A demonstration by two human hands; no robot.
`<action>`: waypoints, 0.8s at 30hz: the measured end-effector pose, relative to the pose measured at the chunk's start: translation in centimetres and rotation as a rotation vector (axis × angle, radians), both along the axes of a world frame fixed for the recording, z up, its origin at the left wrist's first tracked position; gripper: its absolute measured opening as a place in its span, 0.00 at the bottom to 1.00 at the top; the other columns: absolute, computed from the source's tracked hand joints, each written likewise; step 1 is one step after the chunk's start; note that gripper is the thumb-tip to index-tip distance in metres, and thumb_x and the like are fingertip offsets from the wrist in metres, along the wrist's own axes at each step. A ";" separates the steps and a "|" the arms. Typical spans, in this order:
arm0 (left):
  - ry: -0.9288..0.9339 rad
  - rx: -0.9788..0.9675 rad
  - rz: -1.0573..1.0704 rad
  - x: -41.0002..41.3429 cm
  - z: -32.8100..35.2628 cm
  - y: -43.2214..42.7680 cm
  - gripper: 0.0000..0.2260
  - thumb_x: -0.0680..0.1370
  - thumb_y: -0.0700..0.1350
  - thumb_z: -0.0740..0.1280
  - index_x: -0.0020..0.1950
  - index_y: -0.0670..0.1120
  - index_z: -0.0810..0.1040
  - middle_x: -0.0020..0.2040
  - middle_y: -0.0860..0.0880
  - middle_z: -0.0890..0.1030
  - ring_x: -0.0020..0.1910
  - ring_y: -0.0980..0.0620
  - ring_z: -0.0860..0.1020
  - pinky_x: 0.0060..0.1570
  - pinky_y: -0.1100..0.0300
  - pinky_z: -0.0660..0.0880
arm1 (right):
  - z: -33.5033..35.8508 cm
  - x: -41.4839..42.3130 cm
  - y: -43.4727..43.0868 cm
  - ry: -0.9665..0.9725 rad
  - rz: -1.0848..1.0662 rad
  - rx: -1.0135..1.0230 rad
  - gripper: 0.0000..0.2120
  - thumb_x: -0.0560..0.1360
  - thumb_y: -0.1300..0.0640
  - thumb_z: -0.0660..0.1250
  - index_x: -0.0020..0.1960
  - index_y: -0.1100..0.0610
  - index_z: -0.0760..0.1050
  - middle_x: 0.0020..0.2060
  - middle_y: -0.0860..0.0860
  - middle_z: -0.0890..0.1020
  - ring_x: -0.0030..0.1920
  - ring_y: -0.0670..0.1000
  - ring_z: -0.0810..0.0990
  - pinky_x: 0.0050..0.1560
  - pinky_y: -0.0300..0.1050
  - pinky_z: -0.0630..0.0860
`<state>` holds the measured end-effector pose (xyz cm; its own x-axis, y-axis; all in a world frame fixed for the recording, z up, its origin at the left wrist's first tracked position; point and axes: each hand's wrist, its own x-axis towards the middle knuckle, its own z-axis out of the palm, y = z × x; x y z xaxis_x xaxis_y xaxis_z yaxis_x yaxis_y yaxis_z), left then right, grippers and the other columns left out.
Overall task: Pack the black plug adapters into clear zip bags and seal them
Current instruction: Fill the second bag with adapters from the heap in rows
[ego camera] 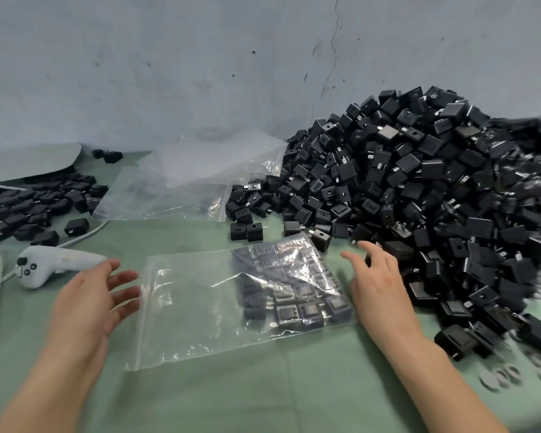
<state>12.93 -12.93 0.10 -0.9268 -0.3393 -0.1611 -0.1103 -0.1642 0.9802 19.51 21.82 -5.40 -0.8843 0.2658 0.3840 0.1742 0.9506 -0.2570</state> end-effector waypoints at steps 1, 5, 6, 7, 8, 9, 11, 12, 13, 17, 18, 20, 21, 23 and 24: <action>0.012 0.010 0.021 -0.1 0.0 -0.1 0.07 0.82 0.44 0.60 0.58 0.46 0.75 0.43 0.48 0.80 0.34 0.50 0.77 0.34 0.58 0.77 | 0.0 0.2 0.0 -0.021 0.036 -0.037 0.27 0.72 0.75 0.64 0.68 0.58 0.75 0.72 0.61 0.68 0.72 0.63 0.66 0.70 0.57 0.70; 0.104 0.002 0.110 0.0 0.3 -0.4 0.08 0.83 0.45 0.56 0.50 0.52 0.74 0.44 0.50 0.79 0.35 0.52 0.77 0.29 0.65 0.78 | 0.4 0.7 0.1 0.093 0.095 -0.189 0.26 0.73 0.77 0.61 0.65 0.58 0.78 0.71 0.59 0.70 0.71 0.61 0.68 0.72 0.52 0.66; 0.148 -0.025 0.140 0.2 0.6 -0.4 0.09 0.83 0.45 0.55 0.48 0.53 0.74 0.44 0.50 0.79 0.34 0.53 0.77 0.28 0.66 0.78 | 0.6 0.8 0.1 0.150 0.091 -0.257 0.25 0.74 0.76 0.60 0.63 0.56 0.79 0.69 0.57 0.71 0.69 0.58 0.70 0.71 0.47 0.67; 0.197 -0.055 0.161 0.5 1.0 -0.2 0.10 0.82 0.45 0.55 0.47 0.54 0.74 0.44 0.50 0.79 0.32 0.55 0.77 0.28 0.66 0.77 | 1.1 0.8 0.1 0.206 0.075 -0.352 0.24 0.75 0.75 0.60 0.61 0.53 0.80 0.67 0.54 0.73 0.67 0.54 0.72 0.67 0.38 0.67; 0.249 -0.074 0.164 0.8 1.4 0.2 0.10 0.82 0.45 0.55 0.47 0.54 0.74 0.43 0.50 0.79 0.31 0.56 0.77 0.28 0.66 0.77 | 1.7 0.8 0.0 0.261 0.046 -0.472 0.24 0.77 0.74 0.59 0.60 0.49 0.80 0.65 0.50 0.74 0.65 0.50 0.73 0.63 0.31 0.66; 0.298 -0.079 0.143 1.3 1.8 0.7 0.10 0.81 0.44 0.55 0.47 0.54 0.74 0.42 0.50 0.79 0.30 0.57 0.78 0.28 0.66 0.77 | 2.6 0.7 -0.4 0.310 0.013 -0.624 0.25 0.77 0.72 0.59 0.58 0.45 0.79 0.62 0.47 0.76 0.63 0.46 0.75 0.58 0.27 0.67; 0.369 -0.078 0.023 2.4 2.5 2.5 0.09 0.82 0.43 0.57 0.48 0.51 0.76 0.38 0.50 0.81 0.30 0.55 0.79 0.29 0.64 0.78 | 4.4 0.3 -1.1 0.404 -0.027 -1.040 0.24 0.78 0.71 0.59 0.56 0.43 0.80 0.57 0.44 0.81 0.58 0.42 0.78 0.55 0.31 0.73; 0.380 -0.092 -0.074 3.0 2.7 3.7 0.09 0.83 0.43 0.58 0.49 0.50 0.77 0.38 0.50 0.82 0.31 0.54 0.80 0.30 0.62 0.79 | 5.2 0.1 -1.5 0.446 -0.017 -1.314 0.24 0.78 0.71 0.60 0.56 0.44 0.81 0.57 0.46 0.82 0.57 0.41 0.80 0.56 0.36 0.76; 0.379 -0.111 -0.189 3.7 2.7 5.0 0.08 0.84 0.44 0.59 0.50 0.50 0.78 0.39 0.49 0.83 0.32 0.51 0.81 0.31 0.61 0.79 | 6.0 -0.2 -2.0 0.469 0.027 -1.608 0.22 0.78 0.72 0.61 0.57 0.47 0.81 0.57 0.49 0.83 0.55 0.42 0.82 0.56 0.40 0.78; 0.302 -0.096 -0.603 6.1 2.4 9.9 0.09 0.76 0.58 0.64 0.50 0.57 0.80 0.44 0.48 0.84 0.35 0.47 0.83 0.35 0.58 0.80 | 8.7 -1.2 -7.1 0.419 0.291 -2.198 0.21 0.75 0.75 0.62 0.58 0.54 0.80 0.53 0.57 0.85 0.54 0.52 0.85 0.54 0.45 0.82; 0.282 -0.083 -0.628 6.4 2.3 10.7 0.11 0.74 0.59 0.65 0.51 0.57 0.80 0.44 0.49 0.84 0.36 0.47 0.83 0.35 0.57 0.80 | 8.9 -1.4 -8.9 0.363 0.351 -2.206 0.20 0.75 0.75 0.62 0.56 0.54 0.82 0.52 0.57 0.86 0.53 0.52 0.86 0.54 0.45 0.82; 0.259 -0.068 -0.600 6.4 2.1 11.2 0.17 0.72 0.60 0.66 0.55 0.52 0.78 0.44 0.48 0.84 0.35 0.45 0.83 0.34 0.54 0.81 | 8.8 -1.7 -12.1 0.247 0.462 -2.144 0.19 0.77 0.72 0.62 0.50 0.52 0.85 0.51 0.53 0.87 0.51 0.49 0.86 0.47 0.42 0.83; 0.254 -0.073 -0.563 6.3 2.2 11.0 0.19 0.71 0.60 0.66 0.56 0.50 0.77 0.44 0.47 0.84 0.35 0.45 0.83 0.34 0.53 0.81 | 8.7 -1.8 -13.2 0.210 0.503 -2.077 0.21 0.78 0.70 0.61 0.47 0.49 0.86 0.51 0.51 0.87 0.50 0.47 0.85 0.44 0.41 0.82; 0.243 -0.105 -0.480 5.9 2.1 10.2 0.20 0.70 0.60 0.67 0.55 0.48 0.77 0.43 0.48 0.85 0.34 0.47 0.83 0.32 0.56 0.80 | 8.5 -2.1 -14.6 0.193 0.549 -1.917 0.24 0.80 0.68 0.59 0.45 0.43 0.85 0.53 0.48 0.86 0.52 0.43 0.84 0.43 0.37 0.80; 0.236 -0.126 -0.445 5.8 2.0 9.6 0.21 0.68 0.60 0.67 0.54 0.48 0.77 0.43 0.50 0.84 0.34 0.49 0.83 0.31 0.58 0.79 | 8.4 -2.2 -15.0 0.201 0.570 -1.835 0.24 0.80 0.69 0.58 0.46 0.44 0.85 0.54 0.47 0.86 0.54 0.42 0.83 0.46 0.35 0.79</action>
<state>18.69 -3.29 2.14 -0.9920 0.0923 0.0865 0.0840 -0.0307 0.9960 17.27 6.79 2.97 -0.9842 0.1417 0.1057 -0.1661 -0.5358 -0.8278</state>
